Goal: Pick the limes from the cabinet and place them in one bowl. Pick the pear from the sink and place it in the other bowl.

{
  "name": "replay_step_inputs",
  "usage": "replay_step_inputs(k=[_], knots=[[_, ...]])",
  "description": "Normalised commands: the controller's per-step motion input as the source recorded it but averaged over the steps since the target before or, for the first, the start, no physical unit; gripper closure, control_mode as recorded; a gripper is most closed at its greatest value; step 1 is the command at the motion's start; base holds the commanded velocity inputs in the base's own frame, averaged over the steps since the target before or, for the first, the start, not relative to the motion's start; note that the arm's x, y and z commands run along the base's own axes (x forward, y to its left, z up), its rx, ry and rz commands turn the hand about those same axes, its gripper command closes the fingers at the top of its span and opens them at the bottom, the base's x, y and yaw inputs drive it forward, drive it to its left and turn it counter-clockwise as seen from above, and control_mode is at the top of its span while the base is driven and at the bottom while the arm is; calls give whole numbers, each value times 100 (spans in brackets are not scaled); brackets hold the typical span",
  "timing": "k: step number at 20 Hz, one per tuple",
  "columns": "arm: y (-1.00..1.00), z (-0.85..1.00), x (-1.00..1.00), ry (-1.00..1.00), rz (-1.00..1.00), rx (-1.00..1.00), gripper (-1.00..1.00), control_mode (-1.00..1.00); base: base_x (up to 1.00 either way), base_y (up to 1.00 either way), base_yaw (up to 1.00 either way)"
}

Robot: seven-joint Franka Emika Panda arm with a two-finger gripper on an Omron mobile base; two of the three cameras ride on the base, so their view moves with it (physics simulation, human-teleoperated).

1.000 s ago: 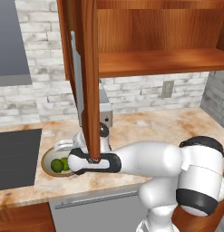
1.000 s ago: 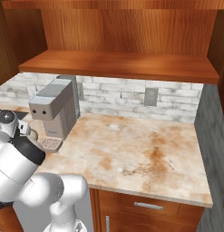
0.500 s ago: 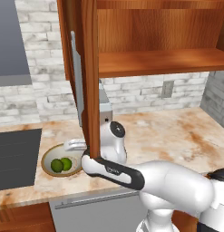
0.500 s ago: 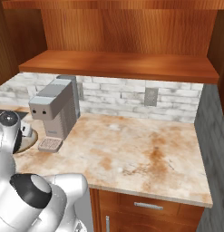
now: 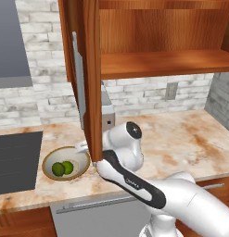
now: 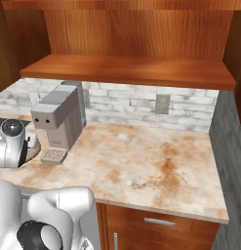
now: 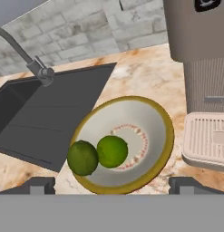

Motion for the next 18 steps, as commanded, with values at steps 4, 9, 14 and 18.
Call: replay_step_inputs(k=[4,9,14,18], knots=[[-59,60,-49,5,0,0,-100,-100,0,0,0],[-61,48,-55,4,0,0,-100,-100,0,0,0],[-74,54,-12,10,-5,-6,-100,-100,0,0,0],[-87,43,-1,13,-10,-11,-100,-100,0,0,0]])
